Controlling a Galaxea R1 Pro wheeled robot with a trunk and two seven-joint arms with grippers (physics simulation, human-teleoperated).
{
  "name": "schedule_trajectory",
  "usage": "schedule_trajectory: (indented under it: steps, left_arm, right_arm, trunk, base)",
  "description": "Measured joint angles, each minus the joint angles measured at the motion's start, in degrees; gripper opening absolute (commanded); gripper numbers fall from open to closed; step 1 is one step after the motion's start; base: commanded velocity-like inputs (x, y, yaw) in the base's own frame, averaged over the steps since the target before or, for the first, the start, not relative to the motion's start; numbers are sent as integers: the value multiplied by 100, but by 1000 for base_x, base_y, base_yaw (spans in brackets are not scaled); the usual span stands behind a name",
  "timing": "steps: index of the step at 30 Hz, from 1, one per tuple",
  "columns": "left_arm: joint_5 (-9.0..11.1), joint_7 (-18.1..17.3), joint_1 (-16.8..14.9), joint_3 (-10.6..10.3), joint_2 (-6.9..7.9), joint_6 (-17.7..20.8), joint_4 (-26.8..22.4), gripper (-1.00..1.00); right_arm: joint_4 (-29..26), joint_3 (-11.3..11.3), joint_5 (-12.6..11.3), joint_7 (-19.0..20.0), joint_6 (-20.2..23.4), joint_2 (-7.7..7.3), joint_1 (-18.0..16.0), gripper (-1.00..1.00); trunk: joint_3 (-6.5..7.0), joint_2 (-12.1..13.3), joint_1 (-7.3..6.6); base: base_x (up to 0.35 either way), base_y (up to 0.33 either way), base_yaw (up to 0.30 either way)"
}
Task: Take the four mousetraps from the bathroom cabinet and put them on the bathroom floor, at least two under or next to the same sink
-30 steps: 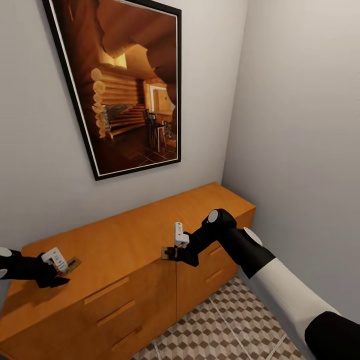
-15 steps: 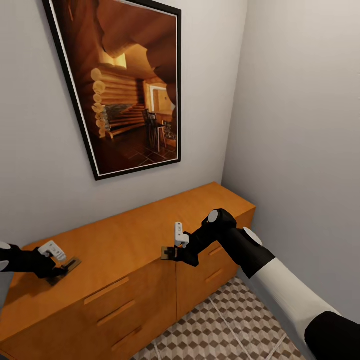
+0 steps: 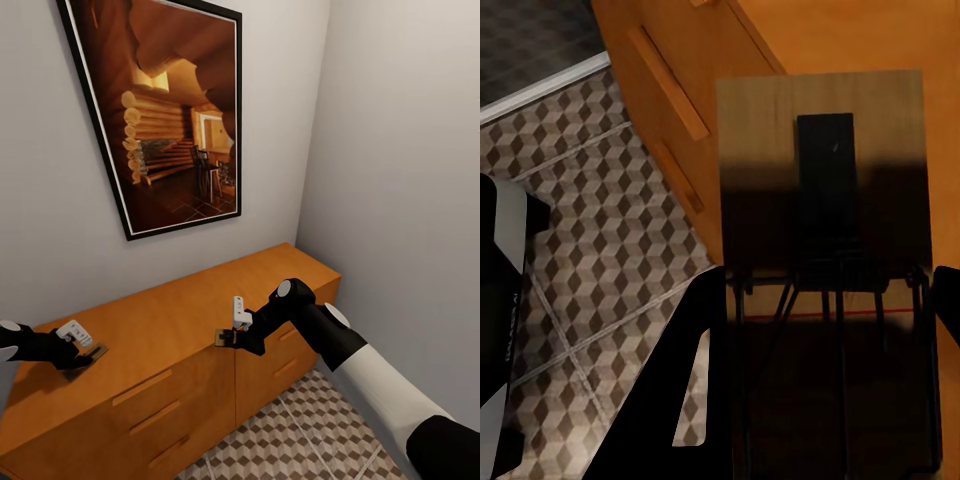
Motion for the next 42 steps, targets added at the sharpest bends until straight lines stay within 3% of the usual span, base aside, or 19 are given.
schedule_trajectory:
  steps: [14, 19, 26, 42]
  left_arm:
    - [15, 0, 23, -21, -362, 6, 15, 100]
    - [124, 28, 3, -247, -505, 3, 39, 100]
    - [441, -14, -11, -351, -566, 2, 164, 100]
    - [473, -4, 8, -366, -577, -39, 319, 100]
  right_arm:
    - [-1, 0, 0, 0, 0, 0, 0, -100]
    - [-2, 0, 0, 0, 0, 0, 0, -100]
    - [-3, 0, 0, 1, 0, 0, 0, -100]
    - [-3, 0, -1, 2, 0, 0, 0, -100]
  trunk:
    - [0, 0, 0]
    - [2, -3, -1]
    - [2, -3, -2]
    - [2, -3, -2]
  base:
    - [0, 0, 0]
    - [0, 0, 0]
    - [0, 0, 0]
    - [0, 0, 0]
